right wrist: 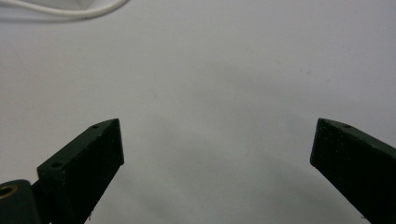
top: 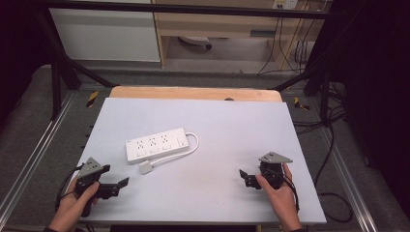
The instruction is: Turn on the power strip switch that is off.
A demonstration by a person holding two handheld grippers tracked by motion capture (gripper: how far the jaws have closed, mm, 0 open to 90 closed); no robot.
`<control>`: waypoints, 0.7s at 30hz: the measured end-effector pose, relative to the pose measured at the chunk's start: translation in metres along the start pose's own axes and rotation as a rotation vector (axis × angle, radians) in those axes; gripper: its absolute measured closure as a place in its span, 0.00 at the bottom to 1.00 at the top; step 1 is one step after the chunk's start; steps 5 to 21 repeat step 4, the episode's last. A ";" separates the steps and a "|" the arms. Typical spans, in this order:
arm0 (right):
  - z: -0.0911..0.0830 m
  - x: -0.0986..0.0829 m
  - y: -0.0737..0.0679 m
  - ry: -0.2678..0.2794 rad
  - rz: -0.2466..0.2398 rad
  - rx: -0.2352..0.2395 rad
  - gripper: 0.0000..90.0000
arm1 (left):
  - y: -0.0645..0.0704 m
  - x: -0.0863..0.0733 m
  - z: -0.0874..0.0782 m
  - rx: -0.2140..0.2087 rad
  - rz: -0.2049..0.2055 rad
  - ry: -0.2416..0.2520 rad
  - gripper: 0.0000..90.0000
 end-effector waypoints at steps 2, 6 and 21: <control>0.004 -0.005 0.001 -0.042 -0.001 -0.014 0.04 | 0.004 -0.001 0.000 -0.001 0.020 0.000 0.09; 0.008 -0.009 0.002 -0.073 -0.001 -0.018 0.04 | 0.004 -0.001 0.001 0.002 0.021 -0.001 0.09; 0.008 -0.009 0.002 -0.073 -0.001 -0.018 0.04 | 0.004 -0.001 0.001 0.002 0.021 -0.001 0.09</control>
Point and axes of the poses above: each handheld gripper's, and its own axes: z roughly forward along the jaws, x roughly out of its top, y roughly to its right, the point moved 6 cm from there along z, roughly forward along the jaws, and after that the axes turned 14 degrees about -z, right-handed, at the moved point
